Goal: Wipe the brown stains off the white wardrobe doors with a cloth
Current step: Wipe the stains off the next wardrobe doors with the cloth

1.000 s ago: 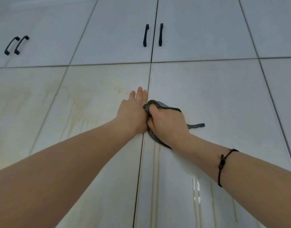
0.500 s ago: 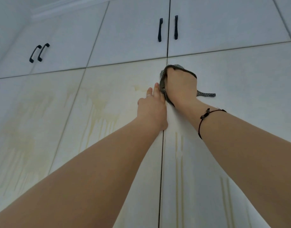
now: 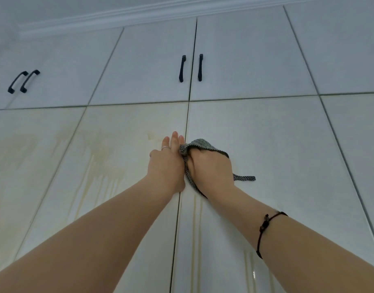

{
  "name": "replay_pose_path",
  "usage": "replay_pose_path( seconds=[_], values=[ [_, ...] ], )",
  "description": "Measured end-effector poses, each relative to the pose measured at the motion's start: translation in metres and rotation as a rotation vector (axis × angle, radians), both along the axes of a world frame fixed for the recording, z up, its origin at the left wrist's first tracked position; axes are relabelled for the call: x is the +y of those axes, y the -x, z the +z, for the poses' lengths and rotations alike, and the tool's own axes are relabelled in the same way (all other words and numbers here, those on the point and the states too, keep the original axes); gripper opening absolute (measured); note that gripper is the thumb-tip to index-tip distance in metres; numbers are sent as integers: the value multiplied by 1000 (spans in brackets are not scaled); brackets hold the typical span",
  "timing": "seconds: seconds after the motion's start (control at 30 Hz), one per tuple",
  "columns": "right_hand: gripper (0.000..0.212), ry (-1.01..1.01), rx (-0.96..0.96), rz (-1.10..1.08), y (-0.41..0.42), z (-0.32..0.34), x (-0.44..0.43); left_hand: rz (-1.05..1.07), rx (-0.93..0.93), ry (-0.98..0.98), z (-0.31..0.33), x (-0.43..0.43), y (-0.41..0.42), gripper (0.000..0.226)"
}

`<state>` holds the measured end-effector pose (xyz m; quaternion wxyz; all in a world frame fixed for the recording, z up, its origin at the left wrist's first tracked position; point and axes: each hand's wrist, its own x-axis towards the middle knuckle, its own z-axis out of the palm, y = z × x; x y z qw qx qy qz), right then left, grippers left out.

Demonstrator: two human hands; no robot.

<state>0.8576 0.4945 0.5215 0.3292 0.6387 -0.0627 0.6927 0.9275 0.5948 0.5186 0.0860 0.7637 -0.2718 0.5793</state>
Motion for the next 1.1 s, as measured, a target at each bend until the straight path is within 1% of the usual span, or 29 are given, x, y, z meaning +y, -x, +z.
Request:
replay_pose_path(
  seconds=[0.07, 0.13, 0.27, 0.33, 0.43, 0.6, 0.8, 0.97, 1.1],
  values=[
    [15, 4, 31, -43, 1, 2, -1, -11, 1, -9, 0, 0, -1, 101],
    [10, 18, 29, -85, 0, 8, -1, -7, 15, -11, 0, -1, -1, 101],
    [8, 25, -34, -72, -3, 35, 0, 16, 6, -54, 2, -1, -2, 91],
    [8, 24, -88, -56, -9, 58, 2, 32, 2, -53, 2, -3, -6, 95],
    [9, -37, -132, -66, -19, 93, 8, 22, -3, -35, 3, -6, -8, 103],
    [12, -131, -170, -29, -34, 123, 21, -21, -16, -18, 1, -7, -11, 96],
    [16, -96, -161, -76, -35, 120, 20, -16, 1, -19, 2, -6, -13, 96],
    [16, -77, -92, -95, -30, 91, 16, -43, -15, 7, -2, -1, -13, 92],
    [18, -81, -62, -75, -22, 66, 14, -3, 3, -12, -7, 3, -8, 87]
  ],
)
